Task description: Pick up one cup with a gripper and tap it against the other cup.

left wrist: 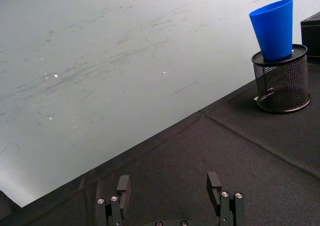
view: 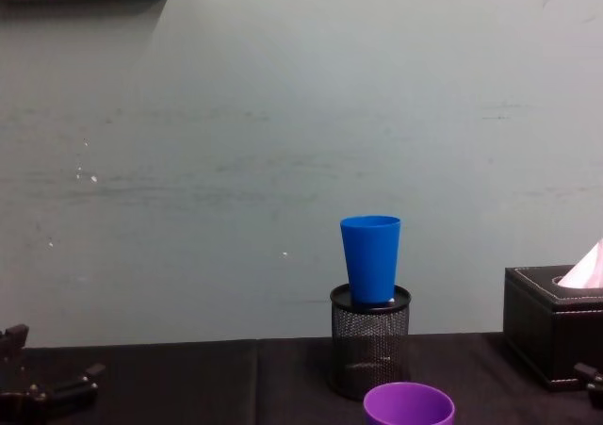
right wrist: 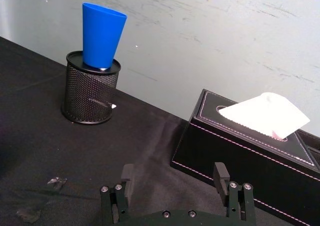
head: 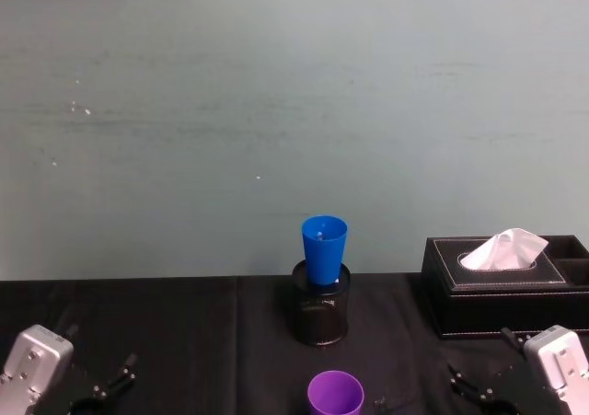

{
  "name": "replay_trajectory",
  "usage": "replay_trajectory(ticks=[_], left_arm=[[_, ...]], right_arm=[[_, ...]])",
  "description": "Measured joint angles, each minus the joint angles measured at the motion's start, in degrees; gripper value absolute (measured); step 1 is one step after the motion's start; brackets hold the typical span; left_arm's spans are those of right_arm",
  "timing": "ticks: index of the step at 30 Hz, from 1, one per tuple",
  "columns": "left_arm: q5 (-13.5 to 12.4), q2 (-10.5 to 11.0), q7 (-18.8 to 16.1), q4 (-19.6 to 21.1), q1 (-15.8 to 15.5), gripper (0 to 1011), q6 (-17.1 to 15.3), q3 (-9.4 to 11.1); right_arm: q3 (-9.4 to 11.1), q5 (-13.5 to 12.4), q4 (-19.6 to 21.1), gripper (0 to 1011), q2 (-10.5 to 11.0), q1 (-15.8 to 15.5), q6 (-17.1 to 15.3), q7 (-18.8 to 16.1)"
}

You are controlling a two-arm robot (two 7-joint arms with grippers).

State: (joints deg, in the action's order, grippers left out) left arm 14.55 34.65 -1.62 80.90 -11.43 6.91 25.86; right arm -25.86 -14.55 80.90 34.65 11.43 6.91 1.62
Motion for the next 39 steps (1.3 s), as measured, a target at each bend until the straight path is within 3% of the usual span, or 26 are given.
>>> replay_trajectory(ticks=[39], left_arm=[[0.0,0.0,0.0,0.0,0.0,1000,0.0,0.0]], right_arm=[[0.0,0.0,0.0,1003,0.0,0.0,0.0,0.0]])
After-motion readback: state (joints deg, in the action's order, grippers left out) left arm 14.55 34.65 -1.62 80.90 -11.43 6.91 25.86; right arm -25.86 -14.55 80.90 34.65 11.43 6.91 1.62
